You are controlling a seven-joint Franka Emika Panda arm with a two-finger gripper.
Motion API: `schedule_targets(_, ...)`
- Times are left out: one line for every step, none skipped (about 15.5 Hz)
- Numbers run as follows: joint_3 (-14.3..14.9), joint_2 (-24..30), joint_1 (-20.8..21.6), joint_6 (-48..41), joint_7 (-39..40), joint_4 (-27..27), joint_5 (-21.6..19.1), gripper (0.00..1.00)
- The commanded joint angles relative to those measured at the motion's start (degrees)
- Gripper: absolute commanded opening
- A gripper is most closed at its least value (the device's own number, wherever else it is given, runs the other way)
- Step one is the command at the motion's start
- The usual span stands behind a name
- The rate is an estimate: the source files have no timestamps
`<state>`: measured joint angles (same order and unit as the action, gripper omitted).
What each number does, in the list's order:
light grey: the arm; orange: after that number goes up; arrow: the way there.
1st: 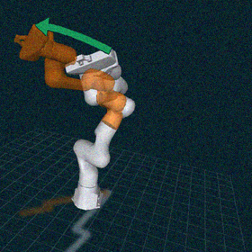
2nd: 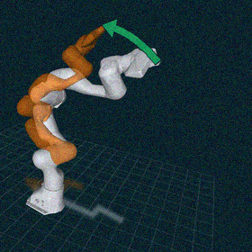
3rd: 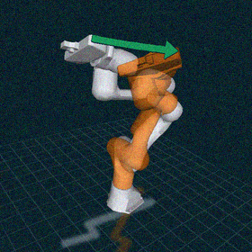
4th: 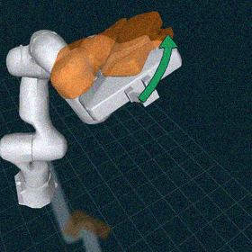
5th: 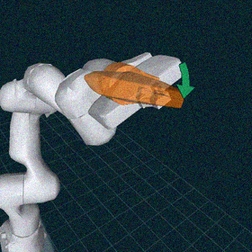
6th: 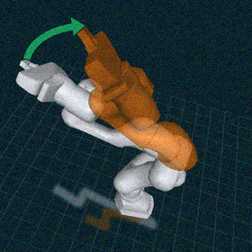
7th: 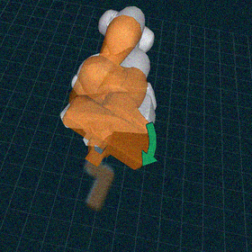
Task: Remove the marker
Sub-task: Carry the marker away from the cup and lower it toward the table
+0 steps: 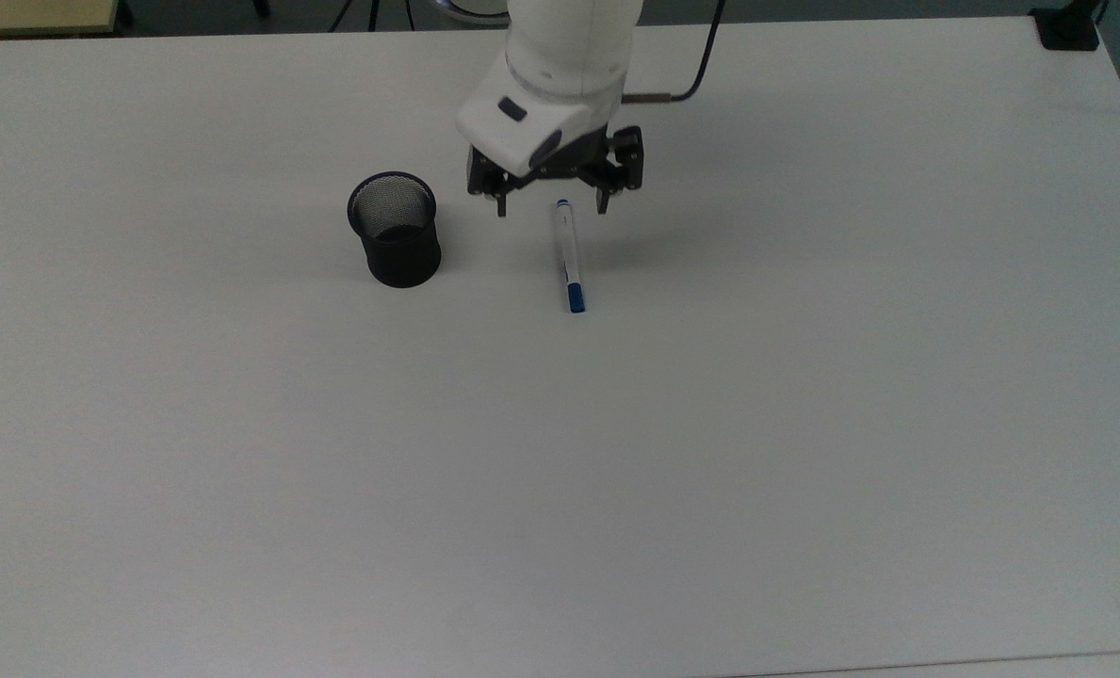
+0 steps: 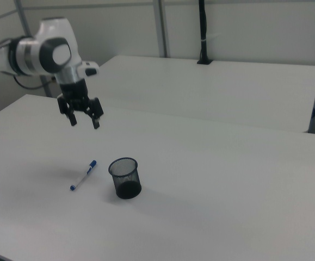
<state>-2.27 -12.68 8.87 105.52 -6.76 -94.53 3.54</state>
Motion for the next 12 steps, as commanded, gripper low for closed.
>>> schedule_targets(0.7,8.1,-1.8,-5.8,-0.5,-1.5,0.4,1.0)
schedule_targets(0.7,9.8,-2.3,-6.7,-0.5,-1.6,0.5,1.0)
schedule_targets(0.7,11.3,-3.1,-7.9,-0.5,-1.7,0.5,1.0)
schedule_targets(0.7,12.4,-4.2,-9.3,-0.3,-1.8,0.5,1.0)
schedule_targets(0.6,13.2,-4.9,-10.3,0.1,-1.8,0.3,1.0)
schedule_targets(0.7,13.6,-5.3,-11.0,0.2,-1.9,-0.1,1.0)
schedule_targets(0.6,13.6,-5.5,-11.0,0.1,-1.9,-0.2,1.0)
schedule_targets(0.7,13.6,-5.7,-10.9,-0.3,-1.8,-0.3,1.0)
schedule_targets(0.7,13.5,-5.8,-10.6,-0.4,-1.7,-0.3,1.0)
schedule_targets(0.7,13.3,-5.8,-10.5,-0.4,-1.6,-0.3,1.0)
schedule_targets(0.7,13.3,-5.8,-10.7,-0.4,-1.6,-0.3,1.0)
schedule_targets(0.7,13.4,-5.8,-10.7,-0.4,-1.7,-0.3,1.0)
